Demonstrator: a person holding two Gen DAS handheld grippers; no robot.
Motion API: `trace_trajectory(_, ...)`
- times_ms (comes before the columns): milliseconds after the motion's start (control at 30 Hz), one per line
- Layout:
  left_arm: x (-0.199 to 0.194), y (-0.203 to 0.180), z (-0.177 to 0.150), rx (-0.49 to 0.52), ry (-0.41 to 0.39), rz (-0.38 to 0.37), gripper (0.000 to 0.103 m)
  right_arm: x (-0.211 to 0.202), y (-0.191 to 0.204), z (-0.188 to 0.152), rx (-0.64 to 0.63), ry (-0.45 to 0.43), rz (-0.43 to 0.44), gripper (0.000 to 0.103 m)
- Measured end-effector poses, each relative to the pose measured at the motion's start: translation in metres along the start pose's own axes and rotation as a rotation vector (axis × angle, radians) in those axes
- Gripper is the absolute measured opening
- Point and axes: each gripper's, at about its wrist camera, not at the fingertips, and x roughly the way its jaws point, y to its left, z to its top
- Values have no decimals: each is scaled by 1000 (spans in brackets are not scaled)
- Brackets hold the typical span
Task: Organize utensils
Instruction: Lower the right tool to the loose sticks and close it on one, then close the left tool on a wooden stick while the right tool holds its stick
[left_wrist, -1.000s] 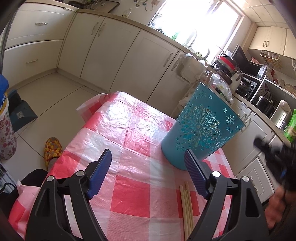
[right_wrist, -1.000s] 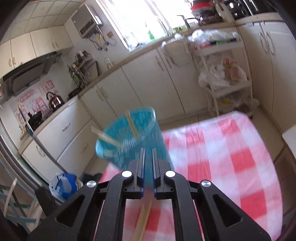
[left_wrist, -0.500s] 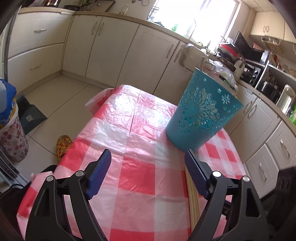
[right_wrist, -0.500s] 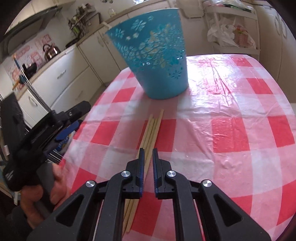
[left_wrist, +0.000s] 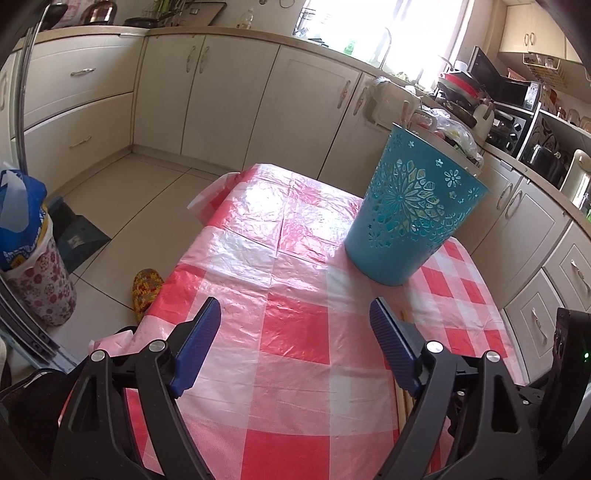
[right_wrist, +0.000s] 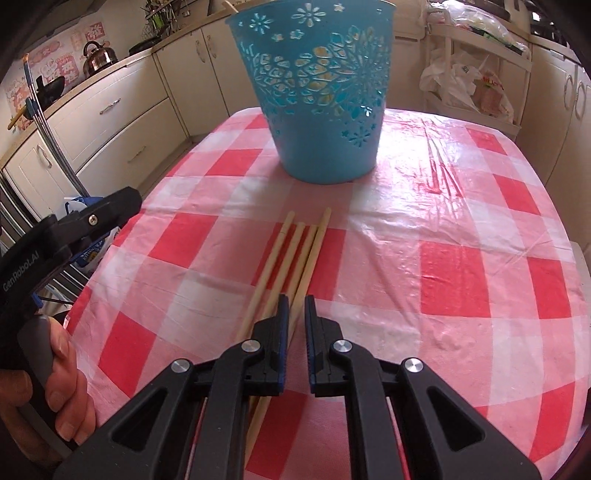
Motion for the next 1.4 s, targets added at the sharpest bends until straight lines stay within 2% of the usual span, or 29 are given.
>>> trace_trajectory(300, 0, -10, -6, 46, 36, -5, 81, -13, -23, -12, 30, 2, -44, 7)
trace_trajectory(433, 10, -20, -9, 87, 113, -30, 82, -20, -38, -16, 75, 1, -37, 7)
trace_trajectory(533, 22, -39, -13, 173, 173, -25, 82, -18, -41, -14, 73, -1, -28, 7)
trace_trajectory(700, 40, -66, -17, 288, 229, 20, 82, -14, -38, -11, 49, -10, -33, 7)
trace_trajectory(867, 60, -79, -23, 367, 293, 65, 80, -18, -51, -15, 137, -21, -44, 5)
trace_trajectory(1033, 66, -84, -20, 409, 301, 88, 74, -18, -49, -13, 104, -15, -29, 8)
trace_trajectory(1133, 68, -89, -16, 442, 301, 54, 52, -14, -47, -8, 63, -8, -30, 8)
trace_trajectory(1200, 69, -96, -14, 478, 311, 4, 22, -12, -46, -6, 48, -4, -36, 7)
trace_trajectory(1267, 67, -98, -13, 504, 333, -69, 10, -13, -45, -6, 48, 5, -38, 6)
trace_trajectory(1400, 62, -95, -15, 557, 366, -157, 9, -16, -53, -8, 137, 26, 29, 6)
